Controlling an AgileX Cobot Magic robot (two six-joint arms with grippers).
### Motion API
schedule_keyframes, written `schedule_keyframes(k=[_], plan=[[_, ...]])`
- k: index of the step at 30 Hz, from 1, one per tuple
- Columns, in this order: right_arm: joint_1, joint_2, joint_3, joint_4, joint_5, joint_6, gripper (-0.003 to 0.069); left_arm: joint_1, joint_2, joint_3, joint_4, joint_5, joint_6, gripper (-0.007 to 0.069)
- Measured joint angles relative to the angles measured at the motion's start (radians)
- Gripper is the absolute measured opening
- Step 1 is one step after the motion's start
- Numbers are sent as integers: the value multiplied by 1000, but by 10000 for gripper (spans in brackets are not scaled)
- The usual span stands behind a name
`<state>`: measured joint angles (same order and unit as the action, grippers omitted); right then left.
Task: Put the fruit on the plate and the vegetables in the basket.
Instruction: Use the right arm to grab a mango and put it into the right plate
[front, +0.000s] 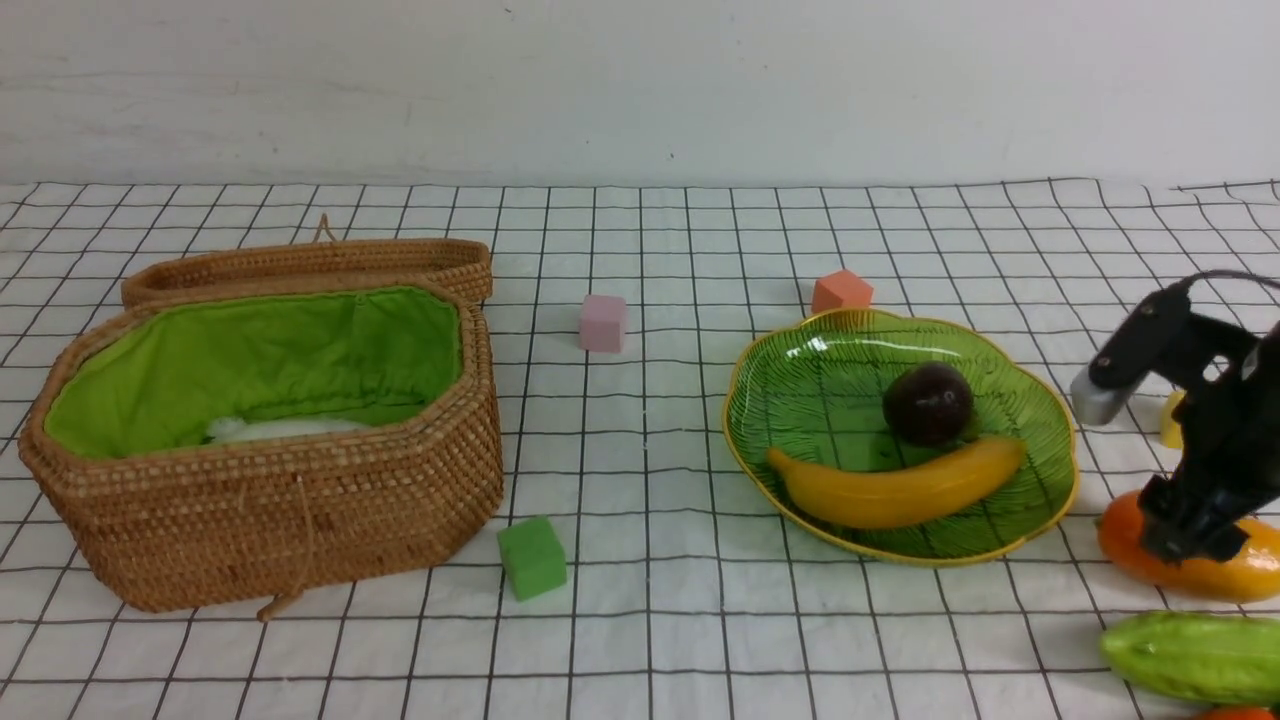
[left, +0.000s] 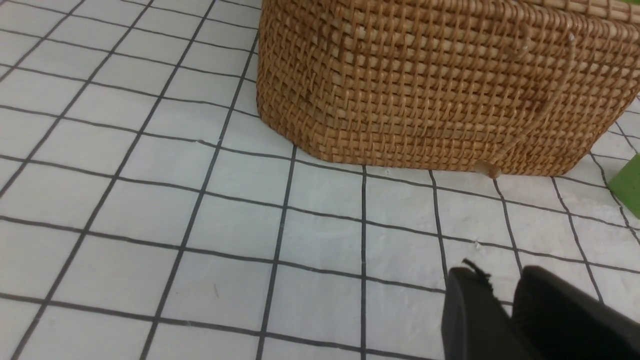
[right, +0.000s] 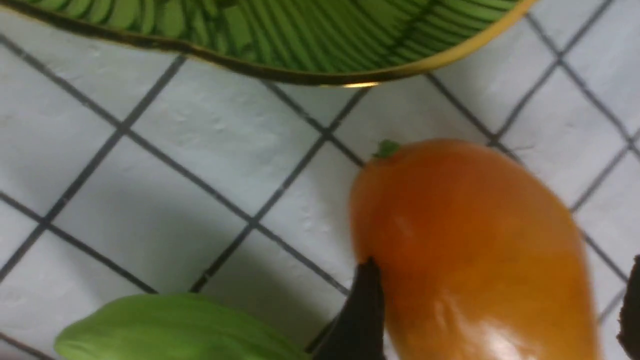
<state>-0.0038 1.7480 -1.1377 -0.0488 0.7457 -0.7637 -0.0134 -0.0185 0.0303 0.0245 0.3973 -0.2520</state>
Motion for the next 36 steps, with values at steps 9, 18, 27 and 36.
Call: schedule_keyframes(k=[9,18,27,36], plan=[[-54,131,-19,49,31,-9,570,0,0,0,0,-1,0,141],[-89,106,-208,32,135,39,570,0,0,0,0,-1,0,151],[-7,70,-456,634,135,-1,570,0,0,0,0,-1,0,160],[236,294,-460,687,-83,-45,570,0,0,0,0,-1,0,169]])
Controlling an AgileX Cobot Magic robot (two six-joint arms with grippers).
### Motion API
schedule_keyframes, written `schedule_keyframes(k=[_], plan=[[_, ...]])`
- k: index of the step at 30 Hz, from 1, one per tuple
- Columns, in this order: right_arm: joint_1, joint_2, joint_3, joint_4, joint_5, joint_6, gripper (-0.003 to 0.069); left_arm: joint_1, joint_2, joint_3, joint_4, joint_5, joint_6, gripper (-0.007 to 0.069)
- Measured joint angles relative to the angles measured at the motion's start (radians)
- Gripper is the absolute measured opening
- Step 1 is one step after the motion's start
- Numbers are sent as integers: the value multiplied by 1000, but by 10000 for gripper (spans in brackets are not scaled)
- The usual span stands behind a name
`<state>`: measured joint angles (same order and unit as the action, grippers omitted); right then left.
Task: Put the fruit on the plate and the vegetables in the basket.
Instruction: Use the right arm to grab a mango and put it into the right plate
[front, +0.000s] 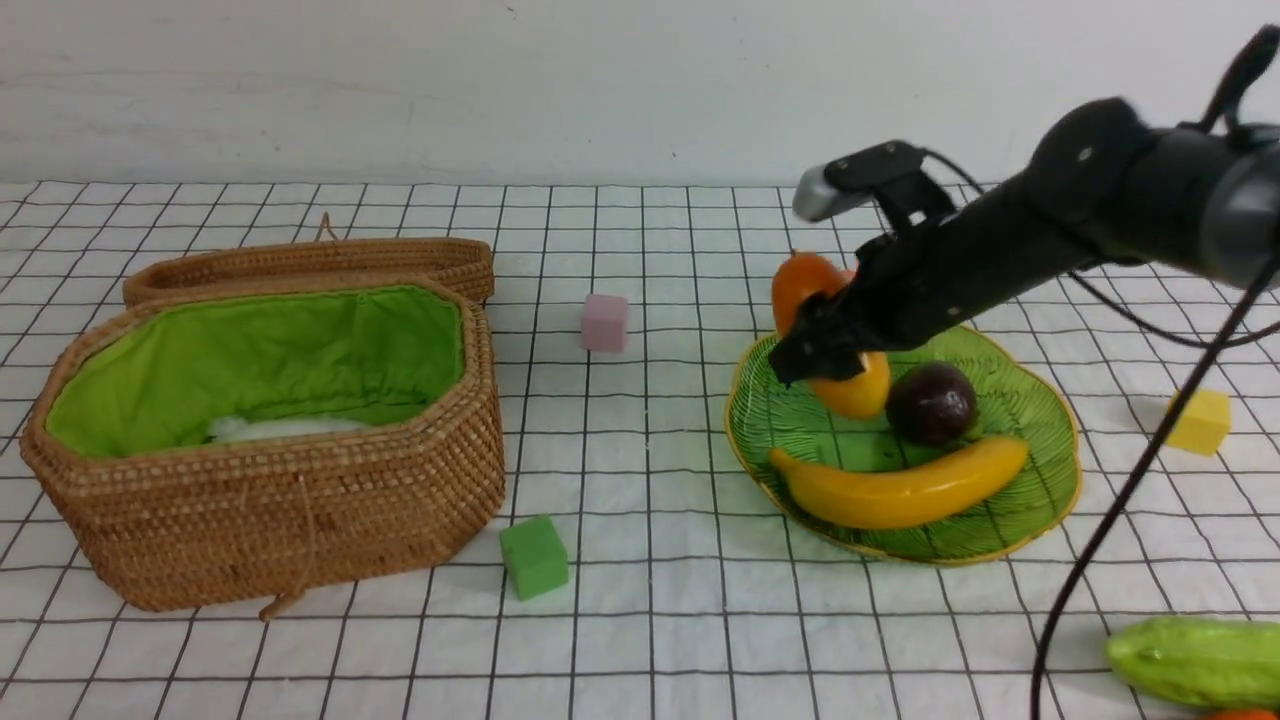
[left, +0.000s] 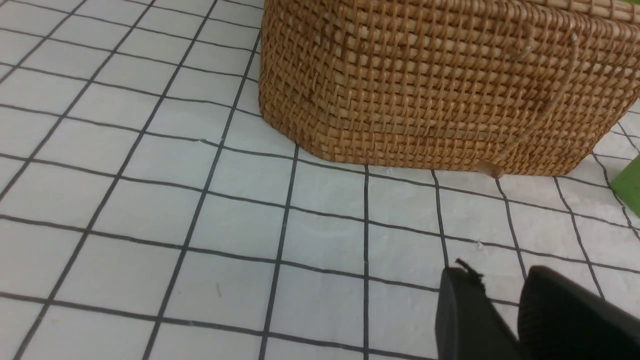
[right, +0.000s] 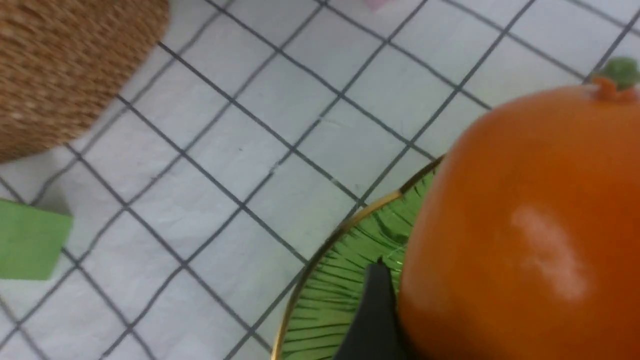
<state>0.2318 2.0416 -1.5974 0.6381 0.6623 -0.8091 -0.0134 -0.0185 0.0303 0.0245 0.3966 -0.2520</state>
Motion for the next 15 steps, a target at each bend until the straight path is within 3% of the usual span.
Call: schedule_keyframes(k=[5,10,15], plan=[[10,27,1,-66,-68,109,579,0,0,0,0,0,0,170],[10,11,1,-80,-55,129,675,0,0,0,0,0,0,175],[8,-62,1,-185,39,133,667,0,0,0,0,0,0,180]])
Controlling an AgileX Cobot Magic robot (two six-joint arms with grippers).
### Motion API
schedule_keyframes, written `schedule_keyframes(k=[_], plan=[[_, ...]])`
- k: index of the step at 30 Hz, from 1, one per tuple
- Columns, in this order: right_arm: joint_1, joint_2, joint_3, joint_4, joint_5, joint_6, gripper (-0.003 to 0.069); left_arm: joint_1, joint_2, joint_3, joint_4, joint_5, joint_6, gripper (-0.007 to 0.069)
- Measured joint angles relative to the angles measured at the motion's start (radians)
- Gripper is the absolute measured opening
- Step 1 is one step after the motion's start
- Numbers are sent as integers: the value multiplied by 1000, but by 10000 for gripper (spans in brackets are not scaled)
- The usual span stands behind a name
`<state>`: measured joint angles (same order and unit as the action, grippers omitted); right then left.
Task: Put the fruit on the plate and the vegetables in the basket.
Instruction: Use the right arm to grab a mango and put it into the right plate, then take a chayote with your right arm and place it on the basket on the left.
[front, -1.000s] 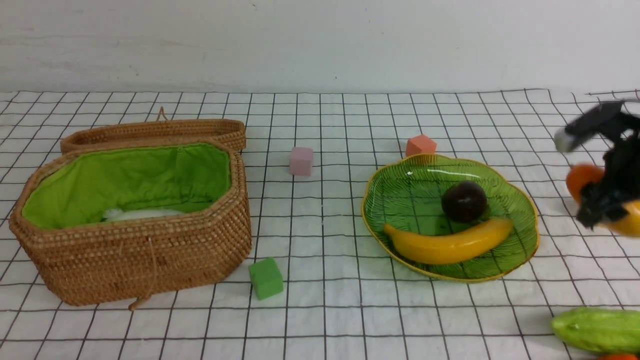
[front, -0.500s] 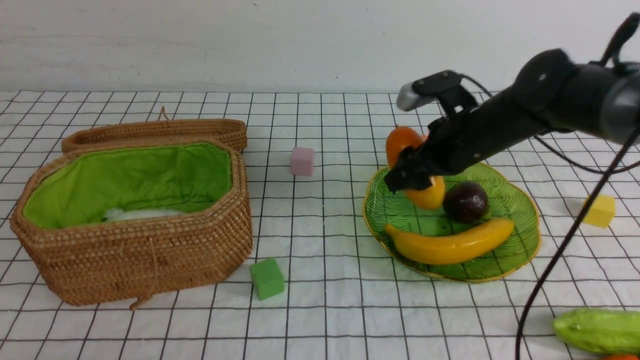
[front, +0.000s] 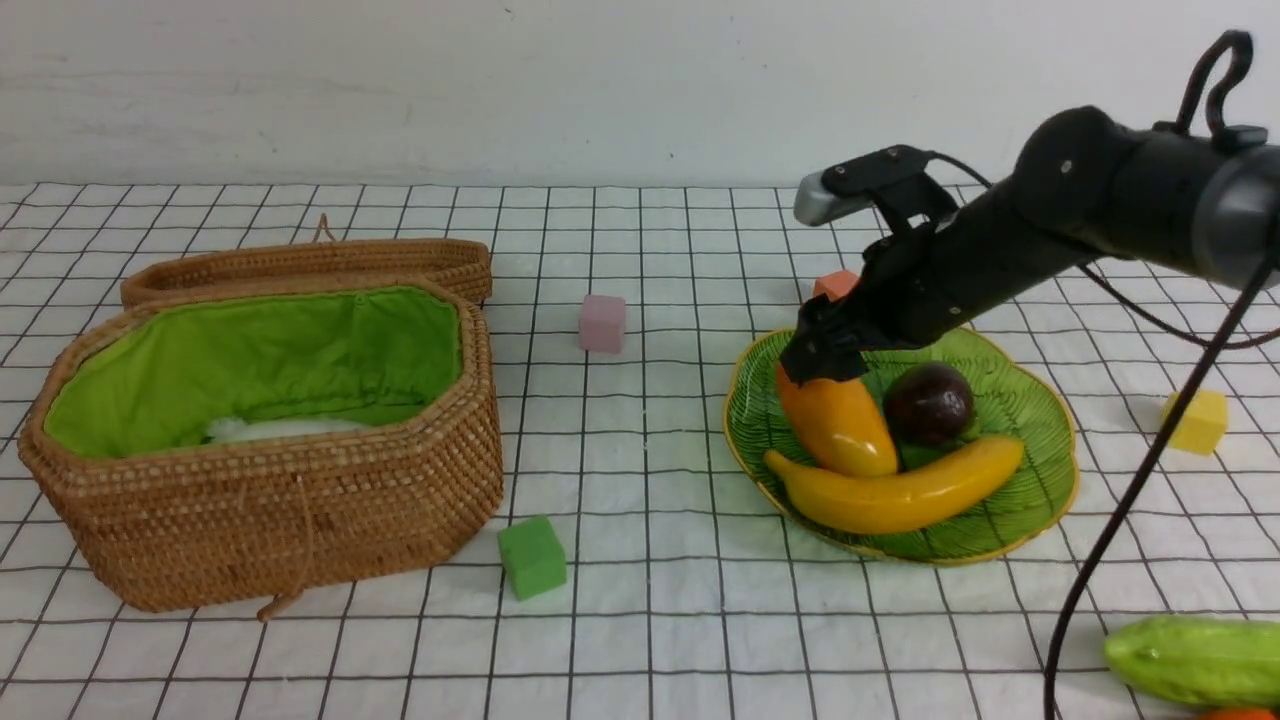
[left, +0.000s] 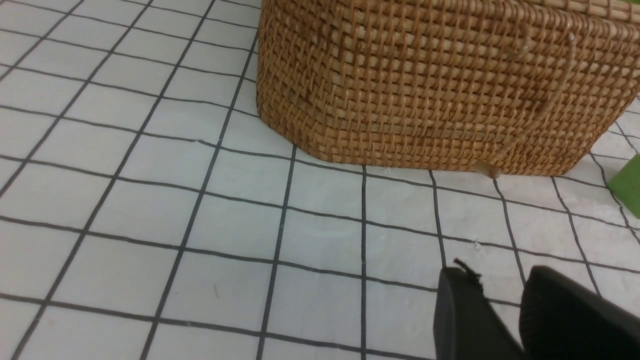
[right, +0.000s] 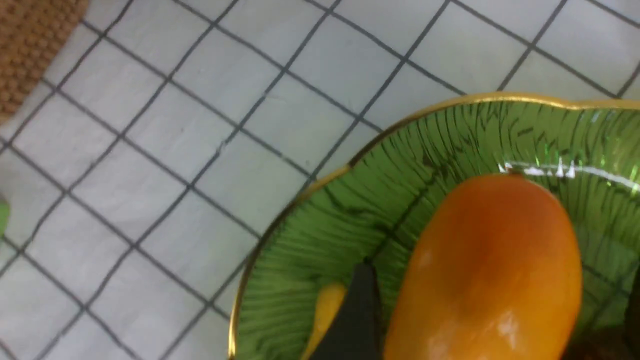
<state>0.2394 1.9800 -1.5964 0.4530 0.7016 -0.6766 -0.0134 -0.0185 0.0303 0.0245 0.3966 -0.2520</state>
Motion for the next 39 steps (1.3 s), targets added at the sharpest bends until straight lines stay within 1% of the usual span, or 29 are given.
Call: schedule_keyframes(k=[1,2,4,5,6,7,9,12,13,14,15,16,17,18,21,25,27,31,35,37,39], plan=[[0,-5,0,-8,8,0,666,0,0,0,0,0,0,180],[-7,-51,0,-85,87,0,655,0,0,0,0,0,0,183],[-25,-109,0,-159,187,-1,642,0,0,0,0,0,0,185],[-43,-165,0,-209,283,-11,633,0,0,0,0,0,0,186],[-57,-191,2,-222,324,-23,627,0,0,0,0,0,0,187],[-81,-252,15,-235,411,-50,617,0,0,0,0,0,0,187],[-126,-328,58,-227,483,-107,597,0,0,0,0,0,0,187],[-205,-423,178,-180,517,-200,561,0,0,0,0,0,0,187],[-210,-434,199,-175,519,-207,558,0,0,0,0,0,0,187],[-240,-464,273,-168,516,-259,542,0,0,0,0,0,0,188],[-247,-468,283,-167,515,-265,538,0,0,0,0,0,0,188],[-271,-494,374,-170,494,-316,524,0,0,0,0,0,0,188],[-280,-505,430,-181,472,-338,518,0,0,0,0,0,0,188],[-281,-505,430,-183,472,-342,517,0,0,0,0,0,0,188],[-283,-515,576,-251,366,-373,514,0,0,0,0,0,0,188],[-283,-515,680,-332,235,-381,514,0,0,0,0,0,0,188],[-283,-515,701,-342,196,-383,514,0,0,0,0,0,0,188],[-283,-467,732,-349,35,-386,514,0,0,0,0,0,0,188],[-283,-409,732,-353,13,-386,514,0,0,0,0,0,0,189],[-283,-359,723,-372,-1,-365,493,0,0,0,0,0,0,191],[-283,-325,694,-380,26,-326,473,0,0,0,0,0,0,194]])
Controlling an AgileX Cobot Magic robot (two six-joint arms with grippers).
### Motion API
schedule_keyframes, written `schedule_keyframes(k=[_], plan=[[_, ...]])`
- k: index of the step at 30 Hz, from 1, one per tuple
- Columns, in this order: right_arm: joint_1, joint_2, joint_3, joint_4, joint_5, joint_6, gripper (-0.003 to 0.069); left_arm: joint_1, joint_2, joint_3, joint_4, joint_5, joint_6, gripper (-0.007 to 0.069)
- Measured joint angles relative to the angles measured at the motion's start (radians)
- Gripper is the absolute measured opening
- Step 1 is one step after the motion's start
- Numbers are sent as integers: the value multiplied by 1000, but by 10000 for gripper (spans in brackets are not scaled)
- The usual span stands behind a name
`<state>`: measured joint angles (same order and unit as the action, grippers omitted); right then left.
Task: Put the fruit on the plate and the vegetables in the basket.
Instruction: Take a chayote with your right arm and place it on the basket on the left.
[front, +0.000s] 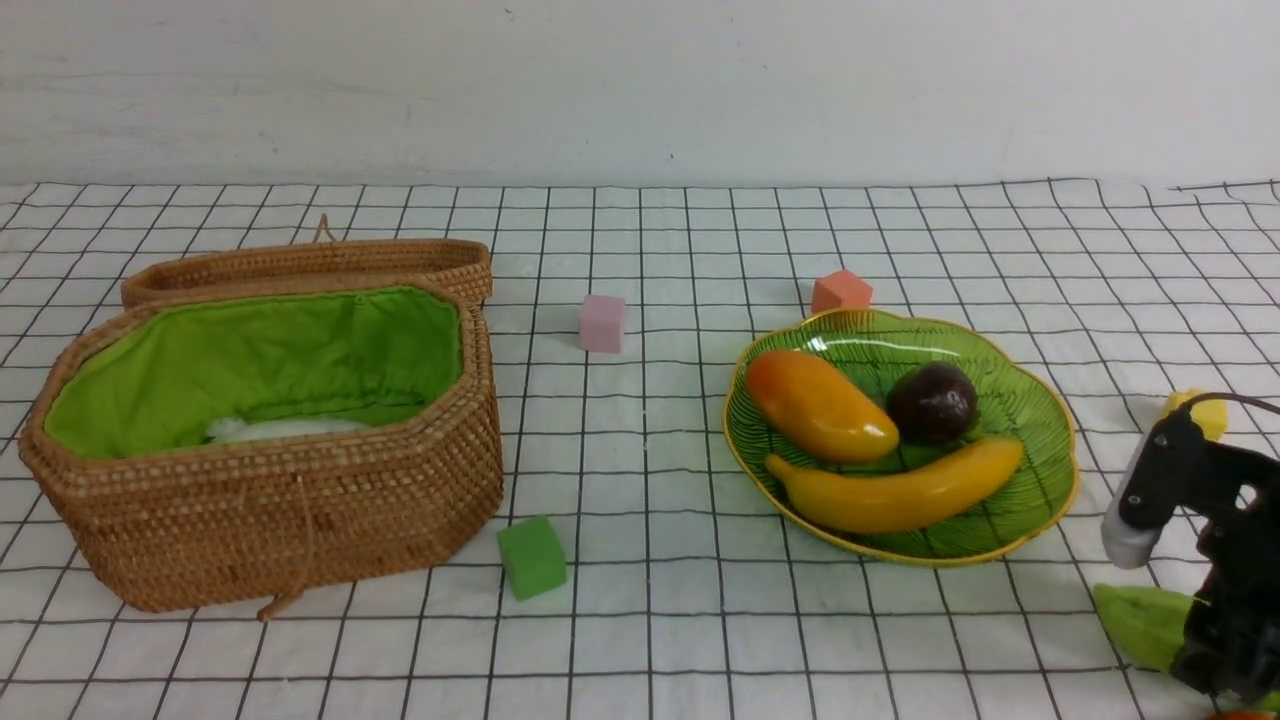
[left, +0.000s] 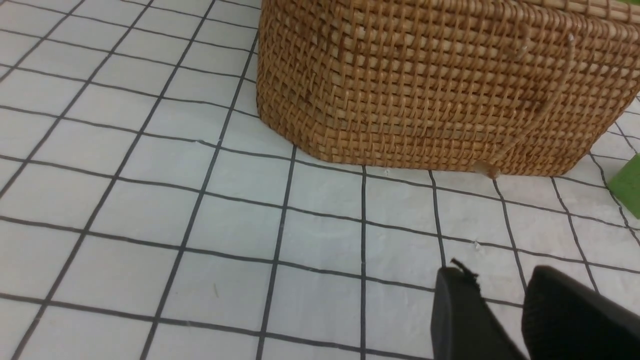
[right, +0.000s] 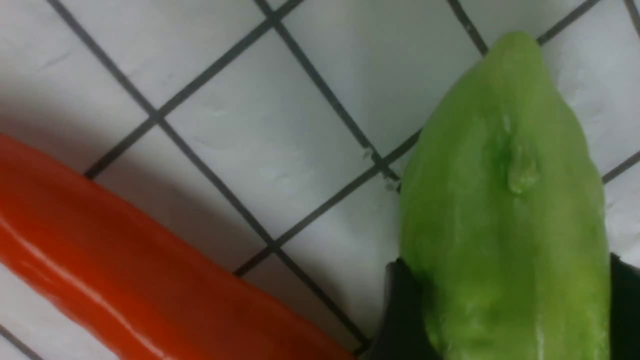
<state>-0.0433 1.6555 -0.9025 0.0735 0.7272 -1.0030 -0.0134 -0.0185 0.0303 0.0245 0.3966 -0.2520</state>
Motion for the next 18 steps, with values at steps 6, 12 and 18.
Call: schedule_keyframes(k=[6,12,18], plan=[[0,52,-100,-3,106,57,474,0,0,0,0,0,0,197],[0,10,-312,184,204,83,474,0,0,0,0,0,0,202],[102,-73,-632,520,279,63,472,0,0,0,0,0,0,208]])
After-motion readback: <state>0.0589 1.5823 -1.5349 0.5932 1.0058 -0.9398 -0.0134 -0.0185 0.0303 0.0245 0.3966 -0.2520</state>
